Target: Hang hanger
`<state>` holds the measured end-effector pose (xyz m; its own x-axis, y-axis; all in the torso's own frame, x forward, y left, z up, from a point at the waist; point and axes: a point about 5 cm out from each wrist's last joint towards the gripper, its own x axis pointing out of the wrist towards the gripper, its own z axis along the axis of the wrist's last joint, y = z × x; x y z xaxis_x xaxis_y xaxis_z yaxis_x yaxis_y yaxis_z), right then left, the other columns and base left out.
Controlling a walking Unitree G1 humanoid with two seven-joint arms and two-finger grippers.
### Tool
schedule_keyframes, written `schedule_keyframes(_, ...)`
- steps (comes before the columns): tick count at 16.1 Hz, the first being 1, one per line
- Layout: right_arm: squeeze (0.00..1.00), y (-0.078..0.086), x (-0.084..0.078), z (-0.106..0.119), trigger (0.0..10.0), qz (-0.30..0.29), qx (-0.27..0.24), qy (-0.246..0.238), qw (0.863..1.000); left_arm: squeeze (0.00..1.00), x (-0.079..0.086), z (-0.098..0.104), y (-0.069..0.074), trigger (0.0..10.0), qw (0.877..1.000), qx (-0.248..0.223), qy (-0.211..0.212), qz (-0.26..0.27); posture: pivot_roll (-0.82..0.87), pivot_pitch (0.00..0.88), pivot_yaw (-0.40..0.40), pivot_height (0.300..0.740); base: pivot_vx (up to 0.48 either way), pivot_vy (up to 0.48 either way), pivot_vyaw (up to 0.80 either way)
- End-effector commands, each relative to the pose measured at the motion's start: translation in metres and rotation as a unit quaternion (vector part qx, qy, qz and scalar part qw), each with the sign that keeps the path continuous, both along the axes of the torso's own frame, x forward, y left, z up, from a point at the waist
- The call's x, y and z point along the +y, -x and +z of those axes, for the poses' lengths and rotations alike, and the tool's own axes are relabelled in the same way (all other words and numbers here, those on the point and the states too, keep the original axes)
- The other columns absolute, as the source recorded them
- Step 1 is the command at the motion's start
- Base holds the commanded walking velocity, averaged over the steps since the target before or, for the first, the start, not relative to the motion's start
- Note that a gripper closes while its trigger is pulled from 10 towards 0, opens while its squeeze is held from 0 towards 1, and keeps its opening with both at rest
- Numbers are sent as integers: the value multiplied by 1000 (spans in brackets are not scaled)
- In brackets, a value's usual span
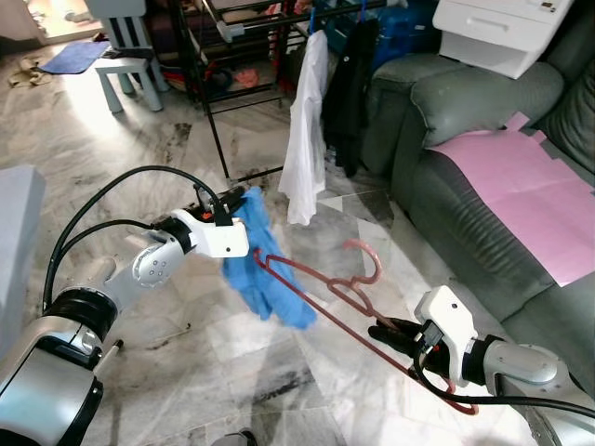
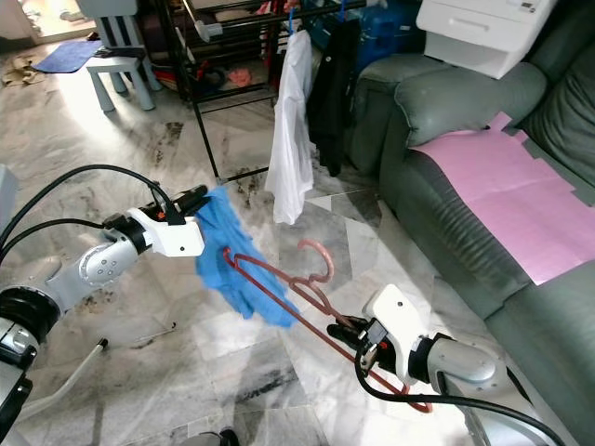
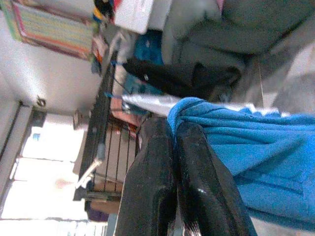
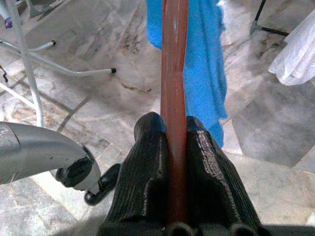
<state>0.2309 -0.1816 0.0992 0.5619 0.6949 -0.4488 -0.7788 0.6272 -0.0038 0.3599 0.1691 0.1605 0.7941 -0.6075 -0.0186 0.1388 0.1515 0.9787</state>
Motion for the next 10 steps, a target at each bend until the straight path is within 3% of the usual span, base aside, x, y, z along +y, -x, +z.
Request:
schedule_keyframes(1,0,3,5,3,10000,17,2,-6,1000,0,-2,13,-3,10000,999,-25,18,-11,-106,124,40,740,0,0,0)
schedule_keyframes(2,0,2,5,2,10000,17,-1,0,1000,0,-4,14,-2,10000,999,-24,27,-21,-106,124,40,740,0,0,0)
schedule_keyframes(4,0,-5,1,6,10000,-5,-27,15,1000,0,6,-1,-3,10000,1000,22,6,10,-105,125,41,740,0,0,0)
schedule_keyframes(7,0,-30,-21,13,10000,-93,-109,71,987,0,14,-20,2,10000,994,76,-78,-1,-104,131,40,740,0,0,0)
schedule_keyframes(9,0,-36,-27,17,10000,-117,-126,70,983,0,15,-21,3,10000,989,90,-116,-21,-101,130,41,740,0,0,0)
schedule_keyframes(10,0,-37,-28,17,10000,-118,-124,61,983,0,14,-17,2,10000,987,75,-141,-33,-101,133,44,740,0,0,0)
